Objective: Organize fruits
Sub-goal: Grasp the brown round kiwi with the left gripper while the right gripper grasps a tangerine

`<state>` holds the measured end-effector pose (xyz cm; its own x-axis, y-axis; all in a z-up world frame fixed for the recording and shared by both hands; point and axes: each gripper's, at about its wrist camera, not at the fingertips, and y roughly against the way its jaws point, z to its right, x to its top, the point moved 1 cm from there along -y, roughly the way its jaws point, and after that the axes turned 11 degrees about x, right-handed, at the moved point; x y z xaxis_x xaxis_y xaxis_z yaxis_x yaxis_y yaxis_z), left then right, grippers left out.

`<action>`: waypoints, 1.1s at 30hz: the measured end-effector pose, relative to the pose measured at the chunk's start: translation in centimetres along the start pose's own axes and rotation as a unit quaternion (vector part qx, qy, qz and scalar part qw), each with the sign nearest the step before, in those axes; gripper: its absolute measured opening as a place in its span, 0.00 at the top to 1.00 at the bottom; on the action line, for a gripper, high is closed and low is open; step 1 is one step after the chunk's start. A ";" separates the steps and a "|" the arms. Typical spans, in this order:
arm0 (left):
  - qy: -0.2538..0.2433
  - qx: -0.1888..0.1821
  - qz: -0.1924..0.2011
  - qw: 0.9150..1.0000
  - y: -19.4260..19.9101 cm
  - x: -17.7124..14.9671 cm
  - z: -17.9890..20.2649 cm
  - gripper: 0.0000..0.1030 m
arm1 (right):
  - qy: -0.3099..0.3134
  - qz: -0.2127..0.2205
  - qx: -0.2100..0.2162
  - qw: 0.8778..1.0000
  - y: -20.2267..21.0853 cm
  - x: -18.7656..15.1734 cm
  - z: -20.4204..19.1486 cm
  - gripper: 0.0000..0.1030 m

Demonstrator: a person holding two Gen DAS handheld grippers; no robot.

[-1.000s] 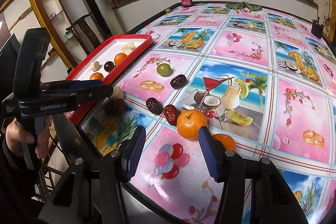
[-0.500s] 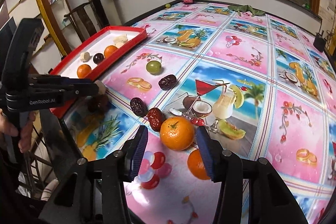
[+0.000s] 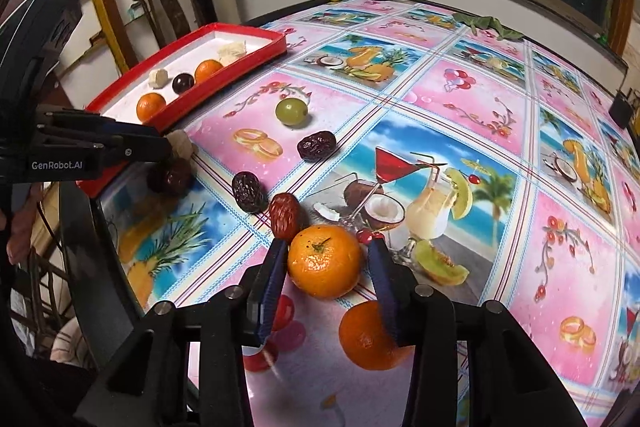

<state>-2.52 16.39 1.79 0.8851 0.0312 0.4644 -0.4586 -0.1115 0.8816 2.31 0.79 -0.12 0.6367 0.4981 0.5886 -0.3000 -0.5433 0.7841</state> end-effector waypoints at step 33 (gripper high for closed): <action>0.013 0.010 -0.024 1.000 -2.3 1.2 0.3 0.70 | -0.006 0.025 0.031 0.999 0.8 0.1 -0.1 0.65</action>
<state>-0.38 16.39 0.29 0.9035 0.0626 0.4240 -0.4139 -0.1288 0.9011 2.12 0.45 0.62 0.6310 0.4606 0.6242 -0.2877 -0.6084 0.7397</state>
